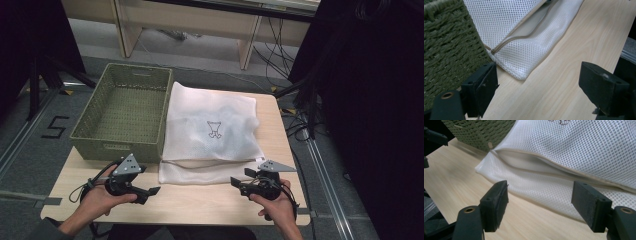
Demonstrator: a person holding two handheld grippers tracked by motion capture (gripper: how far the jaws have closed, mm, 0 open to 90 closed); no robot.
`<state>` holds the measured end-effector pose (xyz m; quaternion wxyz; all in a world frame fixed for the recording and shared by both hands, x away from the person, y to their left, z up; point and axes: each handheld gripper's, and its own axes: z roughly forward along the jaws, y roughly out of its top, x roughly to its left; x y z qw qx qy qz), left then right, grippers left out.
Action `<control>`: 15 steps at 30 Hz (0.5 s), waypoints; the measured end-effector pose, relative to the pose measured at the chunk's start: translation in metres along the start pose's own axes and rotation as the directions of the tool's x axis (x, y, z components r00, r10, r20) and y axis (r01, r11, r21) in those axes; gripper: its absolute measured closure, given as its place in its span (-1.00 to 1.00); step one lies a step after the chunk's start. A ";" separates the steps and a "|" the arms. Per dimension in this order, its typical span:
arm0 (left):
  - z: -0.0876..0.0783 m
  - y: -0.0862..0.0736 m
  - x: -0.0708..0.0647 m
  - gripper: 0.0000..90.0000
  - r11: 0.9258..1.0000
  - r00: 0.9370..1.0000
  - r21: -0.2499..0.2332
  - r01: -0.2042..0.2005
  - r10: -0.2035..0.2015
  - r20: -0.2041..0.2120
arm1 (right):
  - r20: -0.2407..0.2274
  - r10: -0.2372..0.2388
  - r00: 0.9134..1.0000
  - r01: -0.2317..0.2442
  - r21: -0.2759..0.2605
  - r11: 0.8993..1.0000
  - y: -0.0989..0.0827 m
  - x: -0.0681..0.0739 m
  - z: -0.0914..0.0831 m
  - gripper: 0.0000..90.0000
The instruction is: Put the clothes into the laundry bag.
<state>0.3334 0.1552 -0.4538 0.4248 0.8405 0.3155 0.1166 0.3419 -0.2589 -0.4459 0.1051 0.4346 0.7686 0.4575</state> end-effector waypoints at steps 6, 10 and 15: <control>0.001 0.000 -0.002 -0.66 1.000 1.000 -0.011 0.014 -0.014 -0.002 | 0.003 0.007 1.000 -0.007 0.002 1.000 -0.007 0.005 -0.006 -0.33; 0.002 -0.001 -0.002 -0.66 1.000 1.000 -0.012 0.019 -0.020 -0.010 | 0.011 0.010 1.000 -0.010 0.012 1.000 -0.009 0.005 -0.009 -0.35; 0.003 -0.001 0.001 -0.66 1.000 1.000 0.011 0.010 -0.010 -0.012 | 0.019 0.006 1.000 -0.006 0.025 1.000 -0.009 0.005 -0.009 -0.35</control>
